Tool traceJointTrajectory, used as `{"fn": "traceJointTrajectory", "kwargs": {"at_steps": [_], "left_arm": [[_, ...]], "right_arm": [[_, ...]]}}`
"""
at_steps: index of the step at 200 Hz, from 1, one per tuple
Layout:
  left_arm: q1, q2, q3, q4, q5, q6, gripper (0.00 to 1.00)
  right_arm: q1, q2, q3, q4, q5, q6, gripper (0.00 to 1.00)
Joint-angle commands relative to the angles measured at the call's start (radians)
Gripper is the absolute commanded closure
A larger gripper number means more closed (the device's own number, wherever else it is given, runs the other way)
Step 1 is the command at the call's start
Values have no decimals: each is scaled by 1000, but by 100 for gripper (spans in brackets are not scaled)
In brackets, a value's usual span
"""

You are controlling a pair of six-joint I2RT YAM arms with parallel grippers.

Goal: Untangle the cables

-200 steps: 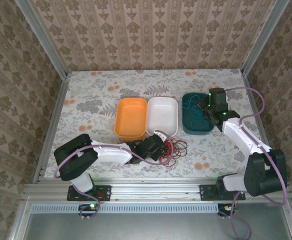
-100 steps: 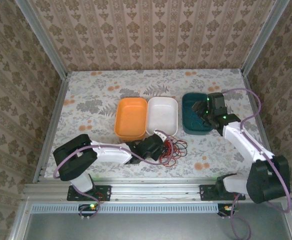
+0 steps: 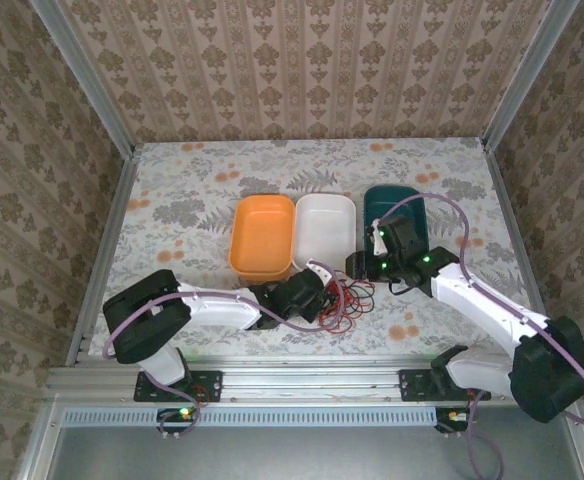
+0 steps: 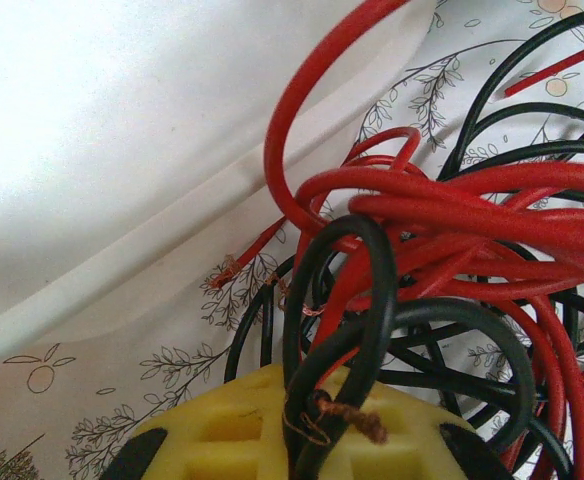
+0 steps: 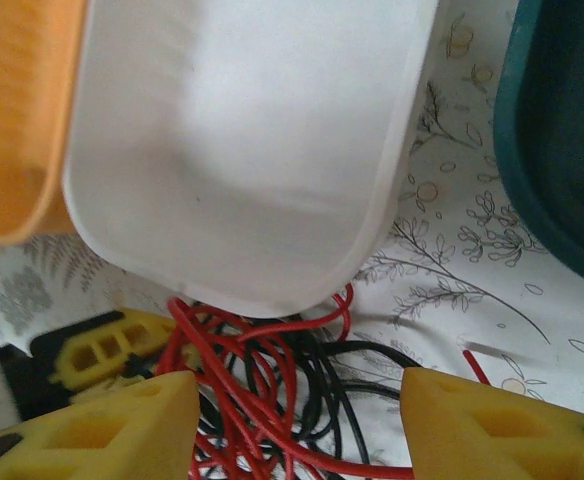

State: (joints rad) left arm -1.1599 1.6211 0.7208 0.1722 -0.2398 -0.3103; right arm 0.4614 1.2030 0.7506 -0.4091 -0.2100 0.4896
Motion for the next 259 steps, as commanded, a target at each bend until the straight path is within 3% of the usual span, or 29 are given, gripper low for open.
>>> {"fn": "traceJointTrajectory", "kwargs": {"at_steps": [1,46,57,79,159,259], "left_arm": [[-6,-24,0,8,10,19,100],[-7,-21,4,6,10,22,100],[-6,-18,5,5,11,21,100],[-6,-14,6,4,8,17,100],[-7,11,5,-4,9,11,100],[-7,25,-12,-16,8,7,100]], "right_arm": [[21,35,14,-65,9,-81,43],[69,78,5,-67,32,-102,48],[72,85,2,-59,43,-94,61],[74,56,-3,-44,97,-70,100],[72,-377,28,-4,324,-11,100],[71,-604,131,179,614,43,100]]}}
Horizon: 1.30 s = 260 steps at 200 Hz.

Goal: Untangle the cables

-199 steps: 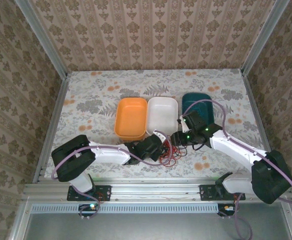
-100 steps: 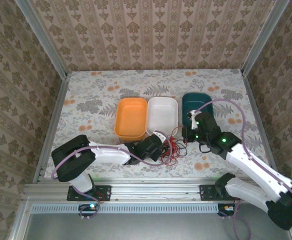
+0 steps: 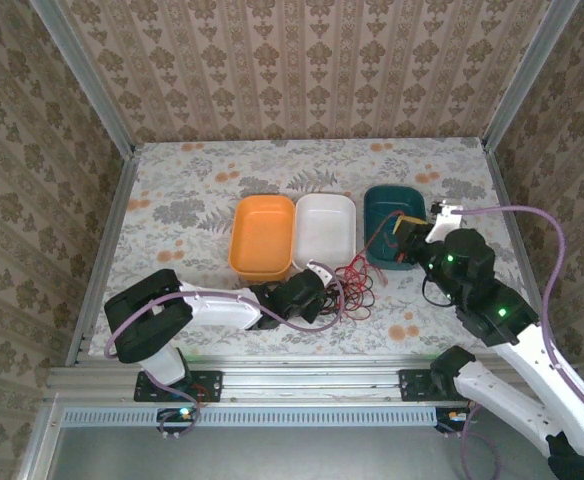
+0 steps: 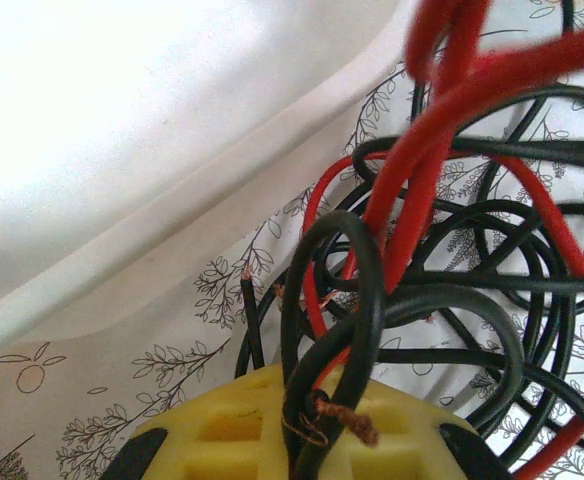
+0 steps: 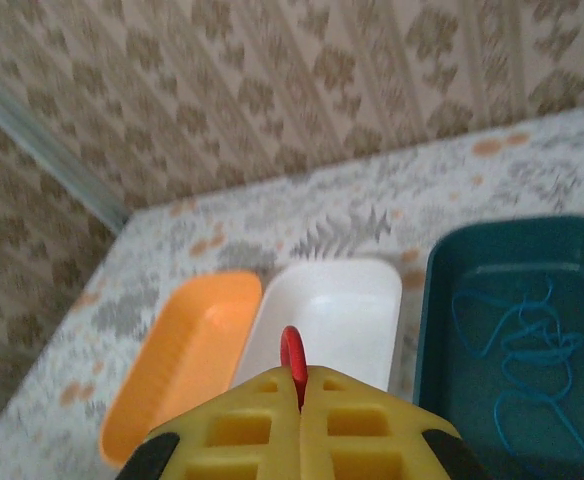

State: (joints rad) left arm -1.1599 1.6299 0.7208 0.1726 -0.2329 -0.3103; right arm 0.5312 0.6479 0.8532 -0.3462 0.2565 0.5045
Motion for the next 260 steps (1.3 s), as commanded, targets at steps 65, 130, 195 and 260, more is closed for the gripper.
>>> {"fn": "traceJointTrajectory", "kwargs": {"at_steps": [65,130,195,260], "left_arm": [[-7,22,-16,-30,-8,5,100],[-7,21,-40,-41,-28,-11,100],[-9,-10,-93,-41,-66,-43,100],[-17,2,-99,-54,-82,-48,100]], "right_arm": [[1,-127,47,166,397,-13,100],[-3,-102,138,18,661,-119,100],[-20,-159,92,119,586,-149,100],[-43,-96,194,321,201,-240,100]]}}
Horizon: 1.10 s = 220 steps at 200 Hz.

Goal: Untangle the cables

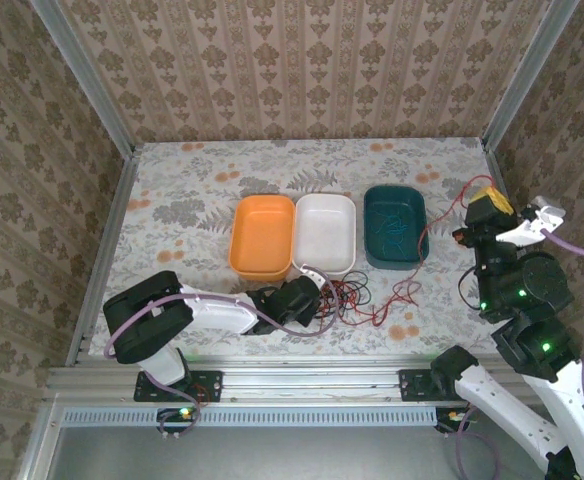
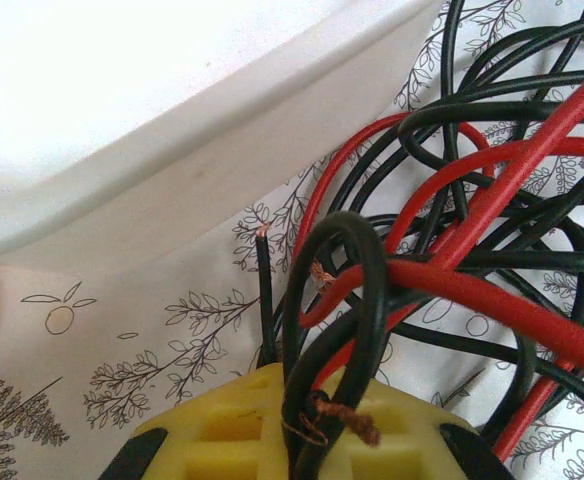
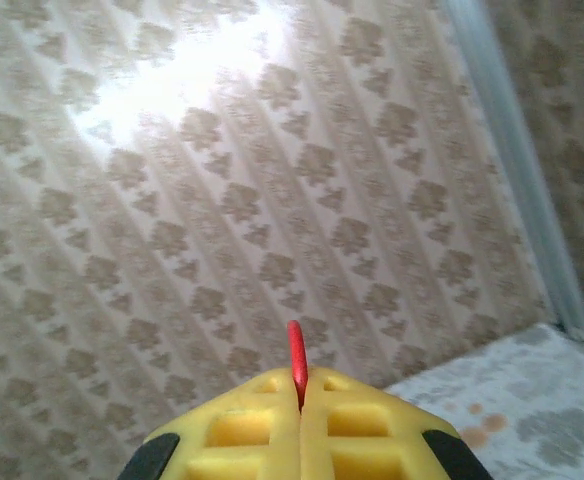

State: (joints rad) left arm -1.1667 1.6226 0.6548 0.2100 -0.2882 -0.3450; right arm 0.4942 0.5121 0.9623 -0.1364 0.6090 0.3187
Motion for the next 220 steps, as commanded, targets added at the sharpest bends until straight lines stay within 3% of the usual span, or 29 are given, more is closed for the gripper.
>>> {"fn": "traceJointTrajectory", "kwargs": {"at_steps": [1,113,152,188,220], "left_arm": [[-11,10,-32,-92,-26,-14,100],[-31,59,-32,-118,-39,-28,100],[-33,63,-30,-126,-41,-30,100],[-40,57,-24,-125,-42,-22,100],[-47,49,-8,-131,-46,-4,100]], "right_arm": [[-6,42,87,113,-151,-56,100],[-48,109,154,395,-74,-173,100],[-70,207,295,126,-162,-154,100],[-80,406,525,-267,-405,-133,100],[-81,413,337,-122,-473,-2,100]]}}
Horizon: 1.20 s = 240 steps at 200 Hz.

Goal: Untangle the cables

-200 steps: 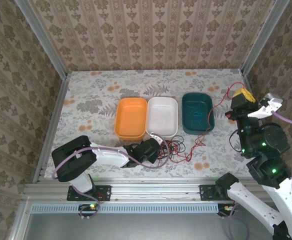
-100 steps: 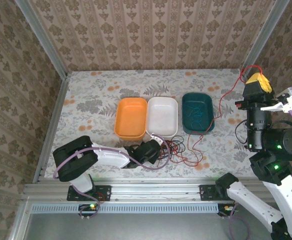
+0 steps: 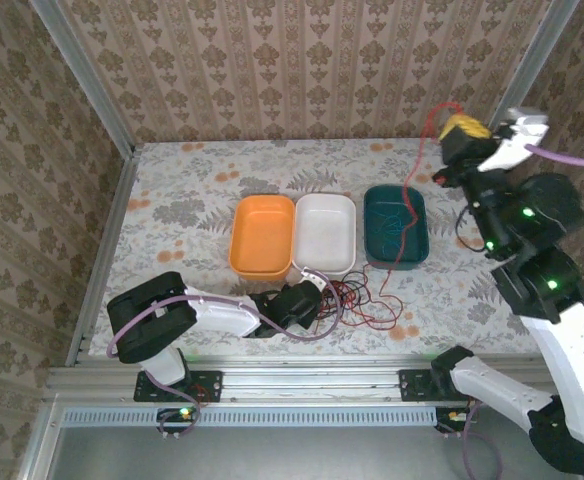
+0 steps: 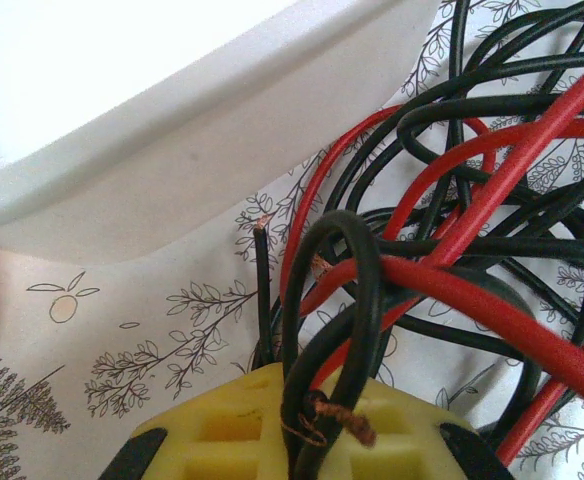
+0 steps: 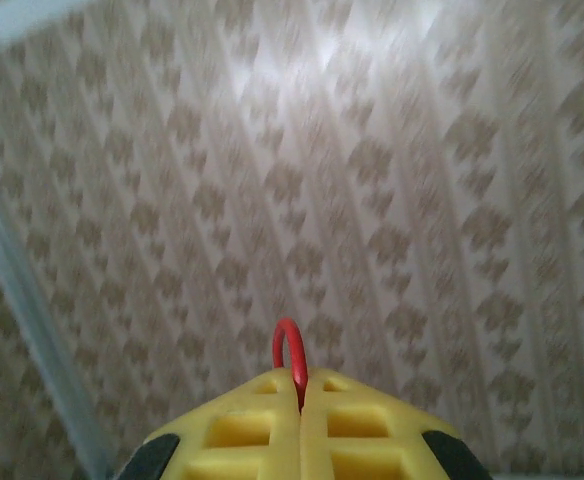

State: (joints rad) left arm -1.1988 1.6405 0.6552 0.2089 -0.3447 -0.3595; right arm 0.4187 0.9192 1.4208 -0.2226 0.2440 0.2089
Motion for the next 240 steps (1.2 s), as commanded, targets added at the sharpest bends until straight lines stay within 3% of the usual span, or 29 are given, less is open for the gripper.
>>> {"fn": "traceJointTrajectory", "kwargs": {"at_steps": [1,60,101,157,240], "left_arm": [[-15,32,-8,-129,11,11,100],[-22,30,20,-149,15,29,100],[-24,36,21,-143,16,31,100],[-30,54,26,-142,18,36,100],[-33,58,32,-134,16,48,100]], "right_arm": [[-6,6,-128,-31,-108,114,100],[-17,-12,-398,77,-88,319,100],[-102,-42,-422,158,-301,421,100],[-182,-56,-392,226,-388,551,100],[-227,-74,-497,121,-179,994,100]]}}
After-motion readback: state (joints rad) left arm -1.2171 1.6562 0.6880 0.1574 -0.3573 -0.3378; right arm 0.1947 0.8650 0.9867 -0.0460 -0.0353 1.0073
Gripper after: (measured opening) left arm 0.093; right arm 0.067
